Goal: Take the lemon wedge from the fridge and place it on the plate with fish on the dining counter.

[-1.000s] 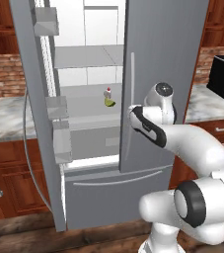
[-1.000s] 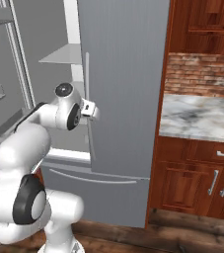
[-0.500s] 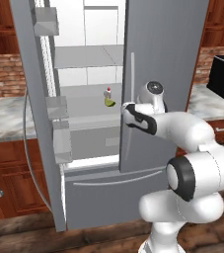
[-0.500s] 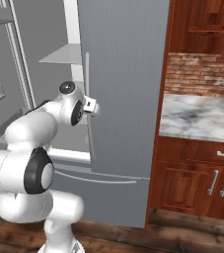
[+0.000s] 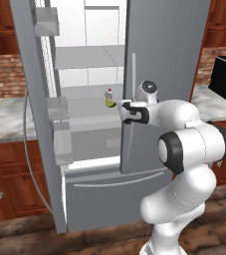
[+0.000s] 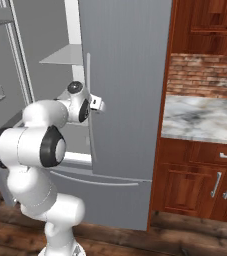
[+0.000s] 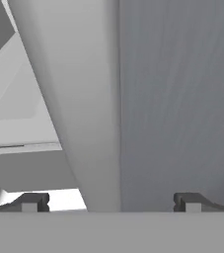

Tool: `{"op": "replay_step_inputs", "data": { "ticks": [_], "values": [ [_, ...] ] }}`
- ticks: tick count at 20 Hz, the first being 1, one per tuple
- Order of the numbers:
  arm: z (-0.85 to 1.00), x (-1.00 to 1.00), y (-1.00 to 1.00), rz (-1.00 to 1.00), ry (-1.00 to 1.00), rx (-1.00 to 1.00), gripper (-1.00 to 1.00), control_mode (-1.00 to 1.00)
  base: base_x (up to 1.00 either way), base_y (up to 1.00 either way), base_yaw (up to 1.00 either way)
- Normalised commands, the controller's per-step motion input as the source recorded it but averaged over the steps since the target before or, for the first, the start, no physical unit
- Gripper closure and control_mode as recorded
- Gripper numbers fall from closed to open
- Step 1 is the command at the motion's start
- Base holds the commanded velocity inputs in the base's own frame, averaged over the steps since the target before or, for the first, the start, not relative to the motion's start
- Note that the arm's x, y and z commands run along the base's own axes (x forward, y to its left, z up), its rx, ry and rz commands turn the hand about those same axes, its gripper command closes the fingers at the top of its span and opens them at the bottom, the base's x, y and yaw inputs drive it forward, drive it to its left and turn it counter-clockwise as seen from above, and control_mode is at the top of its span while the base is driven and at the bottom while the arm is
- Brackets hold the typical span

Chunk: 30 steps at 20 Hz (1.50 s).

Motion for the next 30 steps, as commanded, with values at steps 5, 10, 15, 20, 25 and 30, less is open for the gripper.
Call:
{"op": "replay_step_inputs", "data": {
  "ticks": [5,10,15,20,25,30],
  "values": [
    [-0.27,0.46,0.00,0.00,-0.02,0.00,-1.00,-1.00,0.00,0.00,0.00],
    [-0.34,0.42,0.00,0.00,-0.05,0.00,-1.00,-1.00,0.00,0.00,0.00],
    [-0.38,0.44,0.00,0.00,-0.05,0.00,-1.00,-1.00,0.00,0.00,0.00],
    [-0.32,0.51,0.00,0.00,-0.02,0.00,-1.00,-1.00,0.00,0.00,0.00],
    [-0.22,0.61,0.00,0.00,-0.09,0.00,1.00,-1.00,0.00,0.00,0.00],
    [-0.14,0.36,0.00,0.00,-0.07,0.00,1.00,-1.00,0.00,0.00,0.00]
  ]
}}
